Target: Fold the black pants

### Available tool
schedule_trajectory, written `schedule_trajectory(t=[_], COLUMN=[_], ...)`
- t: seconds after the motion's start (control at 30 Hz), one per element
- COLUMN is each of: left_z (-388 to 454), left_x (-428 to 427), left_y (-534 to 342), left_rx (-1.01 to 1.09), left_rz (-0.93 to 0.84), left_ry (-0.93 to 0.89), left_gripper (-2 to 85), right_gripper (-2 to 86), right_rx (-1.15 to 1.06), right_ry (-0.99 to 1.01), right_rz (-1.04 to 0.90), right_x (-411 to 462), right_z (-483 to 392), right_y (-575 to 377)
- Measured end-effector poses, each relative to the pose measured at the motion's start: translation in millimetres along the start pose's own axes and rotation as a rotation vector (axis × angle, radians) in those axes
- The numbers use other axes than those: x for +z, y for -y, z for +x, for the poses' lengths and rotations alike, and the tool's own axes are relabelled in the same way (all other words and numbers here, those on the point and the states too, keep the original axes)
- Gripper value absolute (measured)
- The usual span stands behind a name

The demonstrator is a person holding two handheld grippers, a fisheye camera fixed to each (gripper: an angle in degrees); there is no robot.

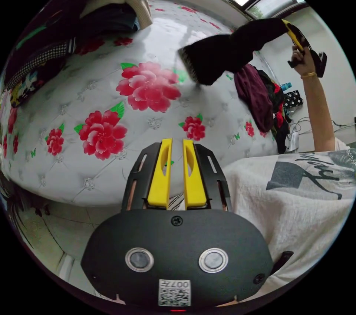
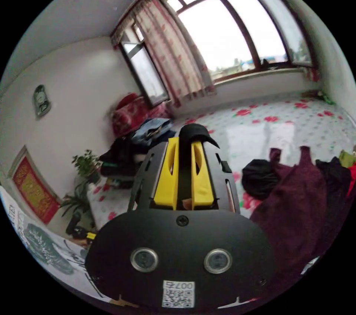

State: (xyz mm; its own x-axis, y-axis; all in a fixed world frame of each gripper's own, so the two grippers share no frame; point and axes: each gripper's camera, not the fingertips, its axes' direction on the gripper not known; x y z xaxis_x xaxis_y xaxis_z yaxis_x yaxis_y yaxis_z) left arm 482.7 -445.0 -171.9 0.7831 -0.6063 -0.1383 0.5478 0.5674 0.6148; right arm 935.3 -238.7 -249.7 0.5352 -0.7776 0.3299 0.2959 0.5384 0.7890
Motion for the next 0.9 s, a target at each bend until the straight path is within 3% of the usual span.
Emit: schedule_trajectory(t=[0.17,0.33,0.43,0.57,0.9], left_z=[-18,-26,-25,-18,-58], left_x=[18,41,54,69,84], left_y=[4,17,32,56,77], left_rx=[-0.058,-0.050,-0.018,0.046,-0.040], left_rz=[-0.032,-0.105,-0.136,-0.176,-0.194], left_ry=[-0.022,-0.031,-0.035,-0.036,-0.013], left_gripper=[5.2,5.1,5.2,5.2,5.2], right_gripper=[8.1,10.0,10.3,10.5,10.9], right_rx=[0.038,0.205,0.271,0.198,-0.174], right_ry=[-0.283,-0.474,-0.446,-0.400,-0.185], right_rz=[-0.250,-0.659,-0.670,-0.615,-0.694], right_x=[7,21,20,51,300], right_z=[64,128,129,110,40], right_y=[-46,-183,-214,-197,-116])
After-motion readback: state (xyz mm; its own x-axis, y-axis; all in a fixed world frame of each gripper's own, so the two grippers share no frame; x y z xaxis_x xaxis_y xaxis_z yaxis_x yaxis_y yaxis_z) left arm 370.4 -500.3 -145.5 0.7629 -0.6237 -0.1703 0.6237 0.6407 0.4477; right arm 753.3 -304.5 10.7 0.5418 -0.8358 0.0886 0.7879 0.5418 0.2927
